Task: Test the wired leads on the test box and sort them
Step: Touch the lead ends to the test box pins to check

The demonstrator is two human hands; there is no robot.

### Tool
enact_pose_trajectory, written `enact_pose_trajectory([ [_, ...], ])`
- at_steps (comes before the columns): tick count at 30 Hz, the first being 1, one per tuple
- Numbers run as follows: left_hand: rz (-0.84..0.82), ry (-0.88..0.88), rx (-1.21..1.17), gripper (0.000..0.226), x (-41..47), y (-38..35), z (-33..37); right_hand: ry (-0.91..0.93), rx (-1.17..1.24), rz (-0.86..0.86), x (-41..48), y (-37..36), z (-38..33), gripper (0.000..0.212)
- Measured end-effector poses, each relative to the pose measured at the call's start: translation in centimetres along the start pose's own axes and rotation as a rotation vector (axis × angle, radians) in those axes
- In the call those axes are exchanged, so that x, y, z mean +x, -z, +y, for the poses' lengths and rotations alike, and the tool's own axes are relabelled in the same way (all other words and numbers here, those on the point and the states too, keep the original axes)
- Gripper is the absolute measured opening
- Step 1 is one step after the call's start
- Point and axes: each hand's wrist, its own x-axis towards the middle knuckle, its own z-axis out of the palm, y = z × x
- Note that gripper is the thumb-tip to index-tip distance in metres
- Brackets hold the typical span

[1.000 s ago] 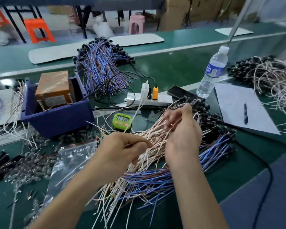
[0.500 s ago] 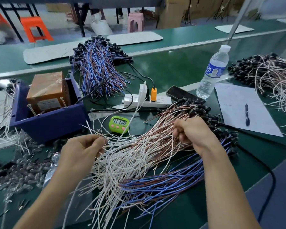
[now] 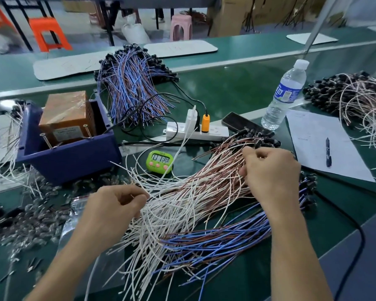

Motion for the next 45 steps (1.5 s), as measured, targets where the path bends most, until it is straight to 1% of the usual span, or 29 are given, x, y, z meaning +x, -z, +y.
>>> enact_pose_trajectory([
  [1, 0.010, 0.004, -0.039, 0.025, -0.1, 0.1, -0.2, 0.040, 0.061, -0.052, -0.9, 0.0, -0.7, 0.037],
  [3, 0.041, 0.010, -0.109, 0.024, -0.3, 0.5, -0.5, 0.083, 0.125, -0.208, -2.6, -0.8, -2.1, 0.030],
  [6, 0.086, 0.003, -0.188, 0.022, -0.8, 1.5, -1.1, 0.145, 0.141, -0.384, -4.8, -3.1, -3.7, 0.034],
  [8, 0.125, -0.005, -0.212, 0.022, -1.2, 2.5, -1.8, 0.201, 0.159, -0.493, -6.4, -4.9, -5.0, 0.035],
  [12, 0.239, -0.001, -0.178, 0.019, -2.0, 4.7, -3.9, 0.275, 0.214, -0.712, -9.3, -8.8, -8.1, 0.022],
  [14, 0.309, 0.019, -0.141, 0.021, -2.5, 5.7, -5.2, 0.275, 0.254, -0.818, -10.5, -10.7, -9.7, 0.017],
  [18, 0.455, 0.125, -0.104, 0.035, -3.8, 8.2, -8.7, 0.277, 0.315, -0.968, -12.5, -14.3, -12.5, 0.014],
  [22, 0.562, 0.202, -0.147, 0.049, -5.5, 10.9, -11.3, 0.247, 0.349, -1.126, -14.3, -17.4, -15.4, 0.014],
  [24, 0.606, 0.231, -0.221, 0.045, -6.2, 12.2, -12.2, 0.226, 0.342, -1.190, -15.4, -18.9, -16.9, 0.013],
  [25, 0.633, 0.258, -0.260, 0.037, -6.5, 12.7, -12.4, 0.224, 0.331, -1.215, -15.9, -19.6, -17.5, 0.013],
  [26, 0.683, 0.289, -0.286, 0.025, -6.7, 13.2, -12.7, 0.226, 0.319, -1.238, -16.4, -20.4, -18.2, 0.013],
  [27, 0.747, 0.317, -0.263, 0.013, -7.0, 13.6, -13.1, 0.232, 0.307, -1.255, -16.9, -21.1, -18.8, 0.013],
  [28, 0.810, 0.348, -0.187, 0.005, -7.2, 13.9, -13.6, 0.242, 0.291, -1.259, -17.4, -21.7, -19.3, 0.013],
  [30, 0.905, 0.414, 0.020, 0.015, -7.8, 14.4, -14.3, 0.281, 0.229, -1.244, -18.0, -22.9, -19.9, 0.016],
  [31, 0.932, 0.429, 0.075, 0.010, -8.2, 14.6, -14.6, 0.310, 0.185, -1.234, -18.4, -23.5, -20.2, 0.017],
  [32, 0.930, 0.425, 0.089, 0.009, -8.4, 14.8, -15.0, 0.340, 0.140, -1.223, -18.6, -24.1, -20.5, 0.018],
  [34, 0.883, 0.361, 0.105, 0.032, -8.6, 15.0, -15.9, 0.397, 0.077, -1.198, -19.1, -25.1, -21.0, 0.022],
  [35, 0.851, 0.326, 0.127, 0.038, -8.6, 15.1, -16.3, 0.427, 0.057, -1.185, -19.3, -25.6, -21.2, 0.026],
  [37, 0.835, 0.312, 0.143, 0.035, -8.3, 15.0, -17.0, 0.494, 0.013, -1.168, -19.9, -26.4, -21.6, 0.039],
  [39, 0.836, 0.369, 0.140, 0.027, -7.7, 14.8, -17.9, 0.579, -0.028, -1.163, -20.6, -27.2, -22.0, 0.054],
  [40, 0.835, 0.390, 0.154, 0.023, -7.4, 14.6, -18.3, 0.647, -0.055, -1.158, -20.9, -27.6, -22.2, 0.058],
  [42, 0.841, 0.405, 0.178, 0.017, -7.1, 14.3, -18.7, 0.784, -0.111, -1.117, -21.1, -28.2, -22.5, 0.058],
  [45, 0.867, 0.373, 0.205, 0.015, -7.0, 14.1, -19.1, 0.897, -0.183, -1.028, -20.9, -28.6, -23.0, 0.047],
])
